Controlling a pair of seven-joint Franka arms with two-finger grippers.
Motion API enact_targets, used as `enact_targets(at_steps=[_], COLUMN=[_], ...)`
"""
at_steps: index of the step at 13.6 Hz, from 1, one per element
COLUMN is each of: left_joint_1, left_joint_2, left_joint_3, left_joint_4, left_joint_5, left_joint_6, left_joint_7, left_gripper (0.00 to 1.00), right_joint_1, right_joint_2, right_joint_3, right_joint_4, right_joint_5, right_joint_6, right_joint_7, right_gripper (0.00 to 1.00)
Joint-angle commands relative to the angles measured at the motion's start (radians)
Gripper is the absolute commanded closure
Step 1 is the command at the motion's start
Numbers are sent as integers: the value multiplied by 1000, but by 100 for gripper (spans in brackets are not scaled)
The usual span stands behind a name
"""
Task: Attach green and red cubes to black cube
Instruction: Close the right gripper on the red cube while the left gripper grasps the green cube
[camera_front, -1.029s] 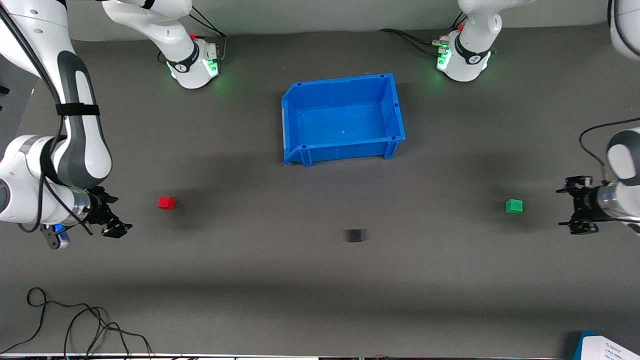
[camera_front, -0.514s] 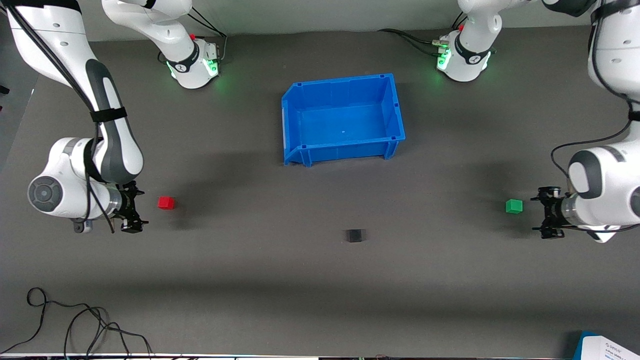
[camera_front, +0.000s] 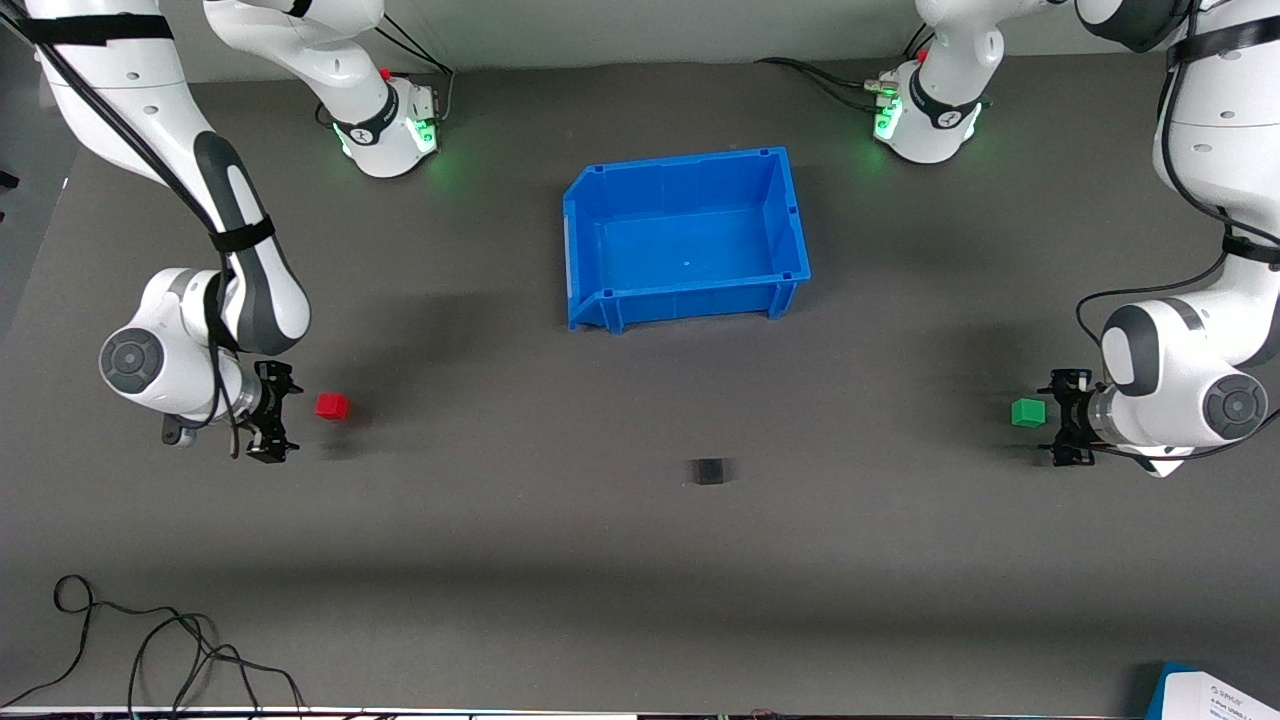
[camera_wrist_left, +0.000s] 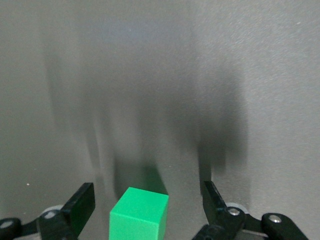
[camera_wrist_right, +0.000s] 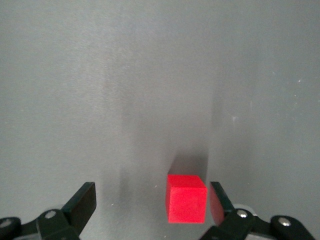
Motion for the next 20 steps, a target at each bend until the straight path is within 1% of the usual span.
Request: enact_targets(at_steps=[1,3,4,6,7,10,12,13,14,15,16,17,18,19,20], left_joint_1=[-19,-19,-20,-20,-20,-33,-36,-45,-47,-47,-47,-47,-47,-47,-47], left_joint_2=[-29,-35,-35,-35,-35,-35,-35,-35,-34,-34,-35,-34,-34,-34,-35], left_joint_3=[8,8,8,8,8,8,6,6,6,8,8,8,6,8,8], left_joint_4=[-35,-37,-37,-37,-37,-37,-37,-37,-37,-37,-37,-37,-37,-37,-37], left_joint_5=[18,19,19,19,19,19,19,19,19,18,19,19,18,19,19], left_joint_6=[-1,-10,-21,-27,-27,-30,-31,-31,-33,-36,-36,-38,-38,-41,-39], left_joint_7=[-29,-30,-30,-30,-30,-32,-32,-32,-32,-33,-33,-35,-35,-44,-53], left_gripper=[6,13,22,49,55,54,46,37,37,38,44,54,65,73,75], right_joint_1=[9,9,8,9,8,4,4,8,9,9,9,9,9,9,9], right_joint_2=[-10,-2,4,25,30,39,44,44,42,38,39,41,41,39,36], right_joint_3=[-5,-3,-2,-2,-2,1,1,3,3,3,3,3,4,4,7], right_joint_4=[-43,-59,-74,-109,-112,-111,-108,-106,-105,-103,-103,-103,-103,-102,-102], right_joint_5=[0,5,9,46,52,55,72,110,145,167,176,177,177,180,198], right_joint_6=[47,71,99,178,191,192,189,189,183,180,180,182,182,180,180], right_joint_7=[29,26,26,19,14,13,-19,-41,-64,-82,-90,-90,-90,-90,-92], right_gripper=[0,1,0,0,1,1,1,1,2,5,6,12,20,34,48])
